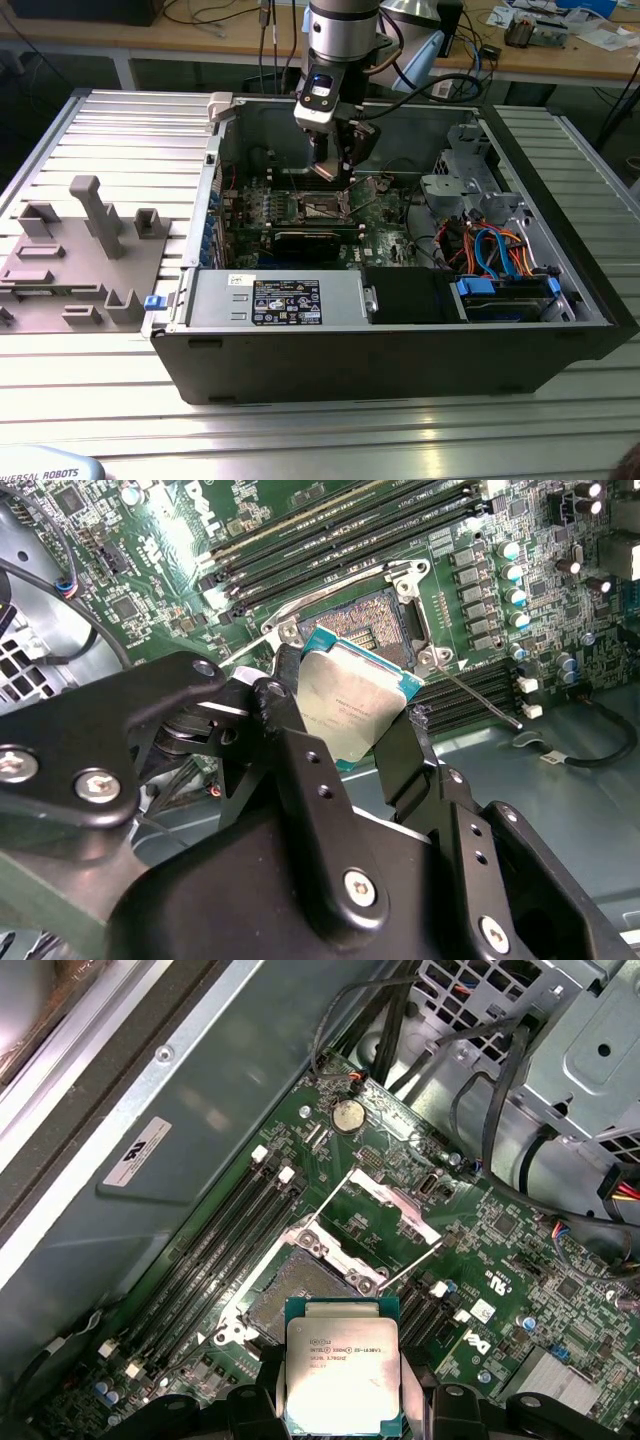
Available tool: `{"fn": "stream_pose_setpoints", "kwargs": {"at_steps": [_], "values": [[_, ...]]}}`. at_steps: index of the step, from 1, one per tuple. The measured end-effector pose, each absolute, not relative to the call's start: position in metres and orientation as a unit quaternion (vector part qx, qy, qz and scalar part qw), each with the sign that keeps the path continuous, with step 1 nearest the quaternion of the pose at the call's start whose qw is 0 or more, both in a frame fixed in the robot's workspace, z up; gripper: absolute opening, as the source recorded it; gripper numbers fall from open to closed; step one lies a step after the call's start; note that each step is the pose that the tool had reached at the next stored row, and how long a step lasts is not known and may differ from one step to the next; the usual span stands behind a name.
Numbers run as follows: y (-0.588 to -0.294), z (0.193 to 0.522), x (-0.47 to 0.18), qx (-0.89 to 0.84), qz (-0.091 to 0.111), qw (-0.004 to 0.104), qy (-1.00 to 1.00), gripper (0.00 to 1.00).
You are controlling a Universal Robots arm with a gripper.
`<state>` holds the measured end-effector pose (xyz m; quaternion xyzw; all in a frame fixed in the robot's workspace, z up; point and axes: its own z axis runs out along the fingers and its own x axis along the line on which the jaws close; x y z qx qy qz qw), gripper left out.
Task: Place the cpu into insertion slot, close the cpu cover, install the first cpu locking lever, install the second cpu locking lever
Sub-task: 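Place the cpu into insertion slot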
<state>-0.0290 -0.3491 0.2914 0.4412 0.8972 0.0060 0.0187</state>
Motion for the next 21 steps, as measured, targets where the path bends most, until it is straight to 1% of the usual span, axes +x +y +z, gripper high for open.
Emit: {"fn": "stream_pose_setpoints", "kwargs": {"at_steps": [21], "values": [[-0.3491, 0.2880, -0.0290, 0.452, 0.006, 0.019, 0.892, 0.54]]}}
